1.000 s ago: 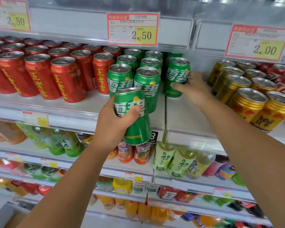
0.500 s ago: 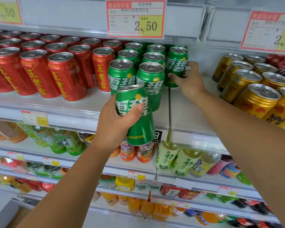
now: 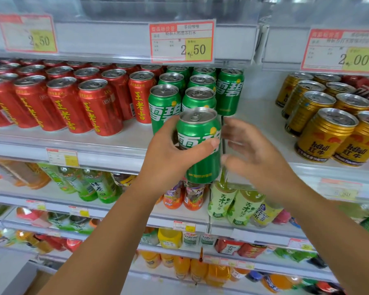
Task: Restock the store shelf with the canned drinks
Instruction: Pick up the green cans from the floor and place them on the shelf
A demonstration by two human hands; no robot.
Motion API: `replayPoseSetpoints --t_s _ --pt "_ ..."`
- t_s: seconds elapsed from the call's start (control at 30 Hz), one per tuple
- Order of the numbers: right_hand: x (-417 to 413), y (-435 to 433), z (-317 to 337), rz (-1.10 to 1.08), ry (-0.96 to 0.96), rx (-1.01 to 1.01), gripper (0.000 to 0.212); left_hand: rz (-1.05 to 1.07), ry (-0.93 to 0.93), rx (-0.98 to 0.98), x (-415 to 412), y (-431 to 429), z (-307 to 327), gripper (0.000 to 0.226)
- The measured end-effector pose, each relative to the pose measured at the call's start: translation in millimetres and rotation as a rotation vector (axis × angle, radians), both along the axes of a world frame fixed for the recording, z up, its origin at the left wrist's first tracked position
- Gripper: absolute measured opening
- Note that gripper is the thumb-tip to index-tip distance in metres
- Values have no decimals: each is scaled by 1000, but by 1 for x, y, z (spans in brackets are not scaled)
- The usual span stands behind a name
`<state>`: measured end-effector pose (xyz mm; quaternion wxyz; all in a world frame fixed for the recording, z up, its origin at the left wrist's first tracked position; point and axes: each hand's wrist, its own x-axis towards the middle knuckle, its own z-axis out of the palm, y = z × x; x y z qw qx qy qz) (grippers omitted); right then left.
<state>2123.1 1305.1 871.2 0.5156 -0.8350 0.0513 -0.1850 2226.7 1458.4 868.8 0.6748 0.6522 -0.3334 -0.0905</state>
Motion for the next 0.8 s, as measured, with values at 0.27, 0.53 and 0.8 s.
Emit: replayPoseSetpoints --t_s 0.27,0.53,0.8 --pt "7 4 7 -206 -79 31 62 137 -253 104 -14 -27 14 66" --pt "60 -61 6 -368 87 -120 69 326 -706 418 25 4 -43 48" --pt "97 -70 3 -372 50 -102 62 378 -851 418 30 -1 -66 43"
